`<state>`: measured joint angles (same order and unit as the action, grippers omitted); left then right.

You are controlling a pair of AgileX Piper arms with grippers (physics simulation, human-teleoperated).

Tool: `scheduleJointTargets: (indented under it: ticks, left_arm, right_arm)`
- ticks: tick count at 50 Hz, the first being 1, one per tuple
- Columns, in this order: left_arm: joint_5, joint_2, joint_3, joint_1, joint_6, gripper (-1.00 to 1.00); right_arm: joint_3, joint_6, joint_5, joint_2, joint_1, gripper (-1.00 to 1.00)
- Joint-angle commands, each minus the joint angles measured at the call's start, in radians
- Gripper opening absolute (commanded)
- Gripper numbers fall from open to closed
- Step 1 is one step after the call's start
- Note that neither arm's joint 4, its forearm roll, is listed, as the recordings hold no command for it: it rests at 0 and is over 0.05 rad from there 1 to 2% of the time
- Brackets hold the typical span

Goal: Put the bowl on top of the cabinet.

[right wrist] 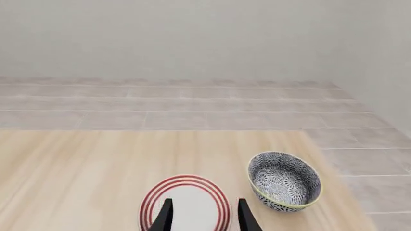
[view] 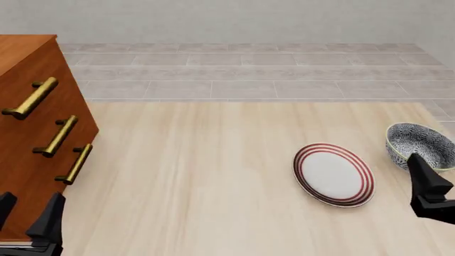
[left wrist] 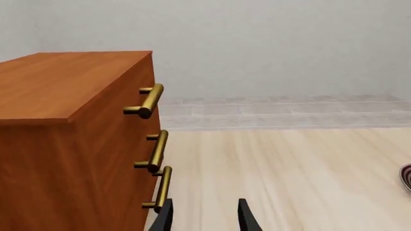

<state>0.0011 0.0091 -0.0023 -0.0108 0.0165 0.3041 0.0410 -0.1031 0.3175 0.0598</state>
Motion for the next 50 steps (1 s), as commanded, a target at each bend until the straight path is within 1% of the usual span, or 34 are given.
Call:
scheduleJointTargets:
  ticks: [1,2,4,6,7,11,14,15,16,17,18,19,20,21,22,23,25,26,27,31,32,33,34,37,40,42,43,44,46,49,50]
  left_arm:
    - [0.001,0.001,0.000,0.001,0.000,1.00]
    - [0.000,0.002,0.000,0.002,-0.002,1.00]
    - [-0.001,0.004,0.000,0.001,-0.003,1.00]
    - [-0.002,0.006,0.001,0.002,-0.002,1.00]
    - [-0.001,0.005,0.001,0.001,-0.002,1.00]
    - [0.000,0.004,0.001,0.002,-0.004,1.00]
    - [0.001,0.004,0.001,0.001,-0.005,1.00]
    - [0.002,0.004,0.001,0.001,-0.006,1.00]
    - [0.001,0.008,0.001,0.001,-0.009,1.00]
    - [-0.002,0.013,0.001,0.001,-0.013,1.00]
    - [-0.003,0.014,0.001,0.002,-0.015,1.00]
    - [-0.004,0.015,0.001,0.002,-0.017,1.00]
    - [-0.004,0.015,0.001,0.000,-0.016,1.00]
    - [-0.003,0.013,0.001,0.000,-0.014,1.00]
    - [-0.004,0.014,0.001,-0.001,-0.015,1.00]
    - [-0.004,0.014,0.001,0.000,-0.015,1.00]
    - [-0.003,0.013,0.001,0.001,-0.017,1.00]
    - [-0.002,0.011,0.001,0.001,-0.017,1.00]
    - [-0.001,0.010,0.001,0.000,-0.018,1.00]
    - [-0.002,0.012,0.001,0.001,-0.019,1.00]
    - [-0.003,0.013,0.001,0.001,-0.020,1.00]
    - [-0.003,0.013,0.001,0.001,-0.020,1.00]
    - [-0.004,0.014,0.001,0.000,-0.020,1.00]
    - [-0.006,0.018,0.001,-0.001,-0.022,1.00]
    - [-0.010,0.023,0.001,-0.001,-0.022,1.00]
    - [-0.012,0.025,0.001,-0.001,-0.022,1.00]
    - [-0.012,0.025,0.001,-0.001,-0.022,1.00]
    - [-0.011,0.024,0.001,-0.001,-0.021,1.00]
    - [-0.010,0.023,0.001,-0.001,-0.024,1.00]
    - [-0.008,0.022,0.000,-0.001,-0.027,1.00]
    - [-0.008,0.021,0.000,-0.001,-0.026,1.00]
  right_arm:
    - [0.126,-0.006,-0.061,0.092,0.042,1.00]
    - [0.140,-0.046,-0.073,0.069,0.033,1.00]
    - [0.148,-0.053,-0.081,0.065,0.026,1.00]
    - [0.159,0.001,-0.079,0.094,0.054,1.00]
    - [0.162,0.006,-0.073,0.119,0.063,1.00]
    - [0.188,-0.009,-0.078,0.153,0.069,1.00]
    - [0.202,-0.004,-0.088,0.172,0.077,1.00]
    - [0.211,-0.003,-0.092,0.185,0.093,1.00]
    - [0.218,0.018,-0.093,0.206,0.125,1.00]
    - [0.223,0.041,-0.096,0.221,0.125,1.00]
    - [0.233,0.031,-0.098,0.237,0.138,1.00]
    - [0.240,0.012,-0.104,0.239,0.129,1.00]
    - [0.253,0.006,-0.112,0.236,0.125,1.00]
    - [0.262,0.000,-0.118,0.261,0.146,1.00]
    - [0.268,0.023,-0.118,0.275,0.156,1.00]
    - [0.275,0.032,-0.119,0.278,0.161,1.00]
    - [0.294,0.024,-0.120,0.305,0.182,1.00]
    - [0.308,-0.009,-0.128,0.312,0.167,1.00]
    - [0.319,-0.013,-0.132,0.319,0.167,1.00]
    - [0.348,-0.001,-0.139,0.356,0.188,1.00]
    - [0.361,0.021,-0.139,0.380,0.219,1.00]
    - [0.361,0.021,-0.139,0.380,0.219,1.00]
    - [0.381,0.000,-0.147,0.405,0.209,1.00]
    - [0.406,-0.004,-0.148,0.445,0.236,1.00]
    - [0.424,-0.003,-0.153,0.474,0.233,1.00]
    - [0.435,-0.020,-0.151,0.497,0.237,1.00]
    - [0.435,-0.020,-0.150,0.497,0.237,1.00]
    - [0.443,-0.054,-0.152,0.511,0.234,1.00]
    - [0.452,-0.089,-0.159,0.536,0.241,1.00]
    - [0.467,-0.103,-0.169,0.585,0.247,1.00]
    - [0.464,-0.101,-0.165,0.574,0.244,1.00]
